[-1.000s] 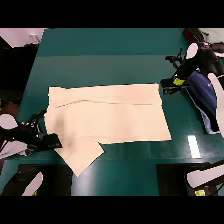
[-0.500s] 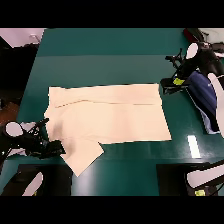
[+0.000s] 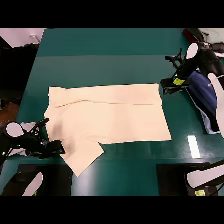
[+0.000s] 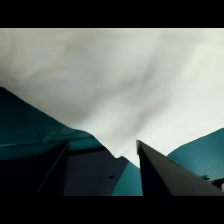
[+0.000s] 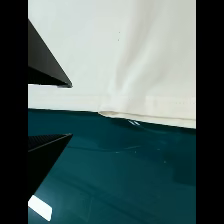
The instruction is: Fold the shirts.
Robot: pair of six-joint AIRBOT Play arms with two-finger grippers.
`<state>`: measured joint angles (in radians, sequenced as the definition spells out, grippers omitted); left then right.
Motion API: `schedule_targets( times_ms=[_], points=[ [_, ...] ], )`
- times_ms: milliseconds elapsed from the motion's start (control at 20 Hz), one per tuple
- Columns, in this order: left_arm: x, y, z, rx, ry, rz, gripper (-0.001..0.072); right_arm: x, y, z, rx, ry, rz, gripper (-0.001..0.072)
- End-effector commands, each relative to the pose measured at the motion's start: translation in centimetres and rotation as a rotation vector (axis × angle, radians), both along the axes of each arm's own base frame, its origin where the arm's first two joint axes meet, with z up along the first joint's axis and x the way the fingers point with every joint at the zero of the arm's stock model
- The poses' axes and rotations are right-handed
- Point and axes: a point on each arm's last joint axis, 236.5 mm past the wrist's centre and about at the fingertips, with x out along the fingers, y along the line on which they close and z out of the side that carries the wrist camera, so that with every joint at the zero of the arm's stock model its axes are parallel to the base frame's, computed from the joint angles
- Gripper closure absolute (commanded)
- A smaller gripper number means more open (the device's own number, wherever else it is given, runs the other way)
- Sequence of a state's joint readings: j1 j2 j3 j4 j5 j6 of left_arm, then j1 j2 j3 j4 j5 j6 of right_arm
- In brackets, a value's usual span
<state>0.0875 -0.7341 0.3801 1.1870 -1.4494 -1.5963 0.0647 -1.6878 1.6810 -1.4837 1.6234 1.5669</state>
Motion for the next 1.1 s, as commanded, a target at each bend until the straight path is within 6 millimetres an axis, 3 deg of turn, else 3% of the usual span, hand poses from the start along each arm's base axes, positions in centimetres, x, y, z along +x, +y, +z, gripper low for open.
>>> schedule_targets(
  times_ms=[0, 450, 600, 700, 750, 800, 850, 1050],
  points=[
    [-0.2, 0.1, -0.2, 0.009, 0.01, 0.013, 0.022, 0.1, 0.0, 0.0, 0.0, -0.004, 0.01, 0.0375],
    [0.4, 0.1, -1.0, 0.024, 0.009, 0.097, 0.0219, 0.2, 0.0, 0.0, 0.002, -0.011, 0.024, 0.0401],
    [-0.1, -0.9, -2.1, -0.009, 0.036, 0.173, 0.0221, 0.2, -0.1, 0.0, 0.001, -0.012, 0.032, 0.0402],
    [0.6, -2.0, -1.8, -0.059, 0.02, 0.204, 0.0222, 0.2, -0.6, 0.0, 0.003, -0.007, 0.025, 0.0401],
    [1.0, -2.6, -1.3, -0.086, 0.012, 0.215, 0.0246, 0.0, -1.0, 0.0, 0.002, 0.0, 0.017, 0.0401],
    [1.5, -2.9, -0.9, -0.103, -0.003, 0.212, 0.0526, -0.2, -1.5, 0.1, 0.002, 0.011, 0.005, 0.0401],
    [2.1, -2.9, -0.5, -0.112, -0.041, 0.179, 0.0673, -0.5, -2.2, 0.1, 0.003, 0.026, -0.011, 0.0402],
    [4.2, -2.6, 1.3, -0.108, -0.113, 0.162, 0.0681, -0.6, -4.2, 1.5, 0.003, 0.0, -0.058, 0.0403]
  ],
)
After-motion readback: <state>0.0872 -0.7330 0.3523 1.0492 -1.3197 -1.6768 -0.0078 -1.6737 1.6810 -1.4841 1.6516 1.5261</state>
